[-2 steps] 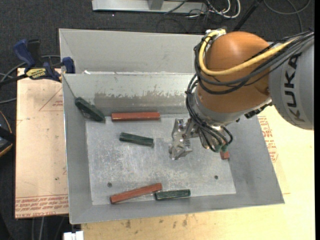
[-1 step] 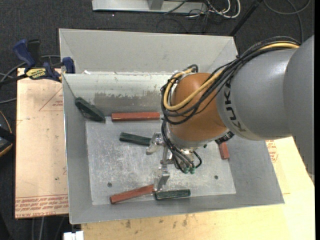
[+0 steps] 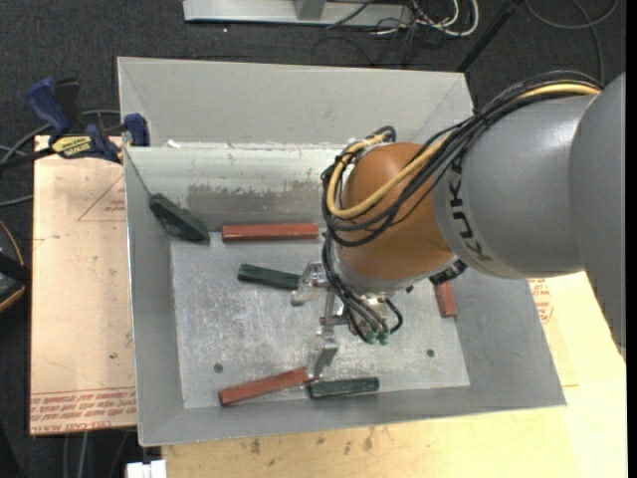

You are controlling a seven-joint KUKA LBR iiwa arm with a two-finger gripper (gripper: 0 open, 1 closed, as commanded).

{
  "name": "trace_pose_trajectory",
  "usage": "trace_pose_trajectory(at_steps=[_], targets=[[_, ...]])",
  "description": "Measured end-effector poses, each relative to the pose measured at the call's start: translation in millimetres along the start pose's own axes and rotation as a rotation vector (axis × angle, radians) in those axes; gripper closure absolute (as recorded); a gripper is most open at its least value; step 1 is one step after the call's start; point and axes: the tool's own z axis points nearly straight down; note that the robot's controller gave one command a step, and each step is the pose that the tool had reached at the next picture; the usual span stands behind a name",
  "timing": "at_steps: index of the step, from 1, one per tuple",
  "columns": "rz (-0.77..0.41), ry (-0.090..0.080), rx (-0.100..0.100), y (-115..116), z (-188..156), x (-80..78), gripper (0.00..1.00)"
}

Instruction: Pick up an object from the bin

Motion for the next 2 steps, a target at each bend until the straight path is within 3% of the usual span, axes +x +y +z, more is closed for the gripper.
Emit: trace_pose_trajectory(at_steps=[1,2], targets=[[0.038,-0.014,-0.004,8.5,72.2,16.3,1.0],[0.039,-0.014,-0.004,8.4,72.2,16.3,1.0]])
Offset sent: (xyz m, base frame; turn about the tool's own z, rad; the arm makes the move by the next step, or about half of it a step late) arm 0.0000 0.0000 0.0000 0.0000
